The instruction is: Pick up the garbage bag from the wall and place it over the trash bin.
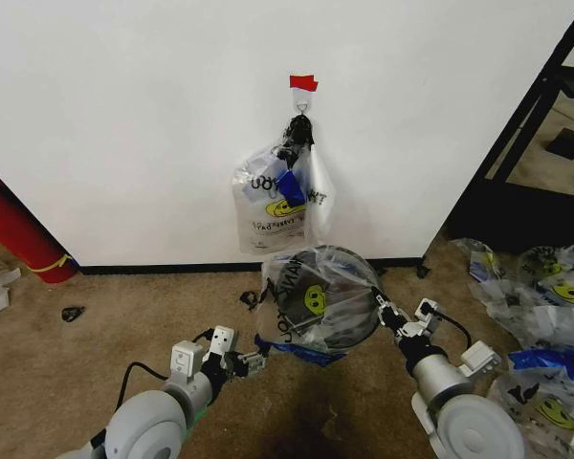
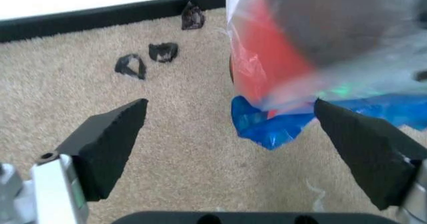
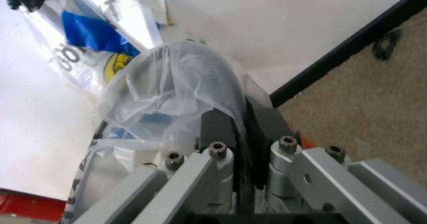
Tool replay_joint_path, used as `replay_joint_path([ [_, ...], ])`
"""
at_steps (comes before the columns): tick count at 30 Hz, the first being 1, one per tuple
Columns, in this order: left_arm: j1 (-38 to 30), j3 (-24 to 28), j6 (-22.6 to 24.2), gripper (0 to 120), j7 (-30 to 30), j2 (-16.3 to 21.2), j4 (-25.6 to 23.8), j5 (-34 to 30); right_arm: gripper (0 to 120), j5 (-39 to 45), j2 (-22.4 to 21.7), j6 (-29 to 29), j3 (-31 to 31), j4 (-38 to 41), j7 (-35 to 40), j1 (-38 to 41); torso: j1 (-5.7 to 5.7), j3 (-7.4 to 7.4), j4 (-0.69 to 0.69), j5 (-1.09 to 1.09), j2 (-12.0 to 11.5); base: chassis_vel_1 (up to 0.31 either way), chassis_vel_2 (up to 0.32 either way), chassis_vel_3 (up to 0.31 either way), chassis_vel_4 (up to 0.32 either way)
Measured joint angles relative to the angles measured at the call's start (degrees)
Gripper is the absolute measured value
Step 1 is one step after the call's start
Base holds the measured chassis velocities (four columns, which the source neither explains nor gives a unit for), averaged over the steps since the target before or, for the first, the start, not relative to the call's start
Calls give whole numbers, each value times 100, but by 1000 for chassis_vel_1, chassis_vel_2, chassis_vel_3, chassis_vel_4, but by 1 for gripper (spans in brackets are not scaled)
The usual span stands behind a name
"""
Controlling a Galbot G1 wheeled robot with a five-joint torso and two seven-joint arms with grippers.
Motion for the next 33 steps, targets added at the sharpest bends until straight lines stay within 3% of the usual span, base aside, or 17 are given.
replay_joint_path([
  [6, 262, -133, -244, 100, -162, 410, -392, 376, 1, -367, 1, 145, 16, -146, -74, -18, 0, 0, 1, 2, 0, 0, 0, 0, 0],
  [9, 20, -102, -178, 100, -488, 379, -632, -89, 1, -713, 16, 257, -56, -203, -75, -26, 0, 0, 0, 1, 0, 0, 0, 0, 0],
  [12, -336, 39, -98, 89, -572, 402, -811, -608, 1, -986, 33, 311, -151, -205, -78, -15, 0, 0, -2, 1, 0, 0, 0, 0, 0],
  [14, -407, 90, -91, 86, -573, 452, -853, -712, 1, -1071, 33, 324, -190, -204, -85, 1, 0, 0, -1, 1, 0, 0, 0, 0, 0],
  [16, -651, 270, -57, 75, -569, 570, -879, -853, 1, -1274, 33, 368, -247, -195, -113, 5, 0, 0, 3, 2, 0, 0, 0, 0, 0],
  [20, -1228, 619, -5, 64, -541, 651, -804, -925, 1, -1536, 70, 423, -286, -189, -94, -16, 0, 0, 0, 1, 0, 0, 0, 0, 0],
  [26, -3208, 1876, 300, 39, -709, 435, -570, -1858, 1, -1996, 185, 570, -366, -200, -111, -13, 0, 0, 2, 0, 0, 0, 0, 0, 0],
  [28, -3452, 2070, 329, 35, -776, 366, -528, -1991, 1, -2020, 195, 579, -368, -200, -116, -9, 0, 0, 0, 0, 0, 0, 0, 0, 0],
  [33, -4781, 3177, 530, 14, -1317, -233, -24, -2711, 1, -2243, 269, 645, -375, -178, -137, -19, 1, 0, 0, 3, 0, 0, 0, 0, 0],
])
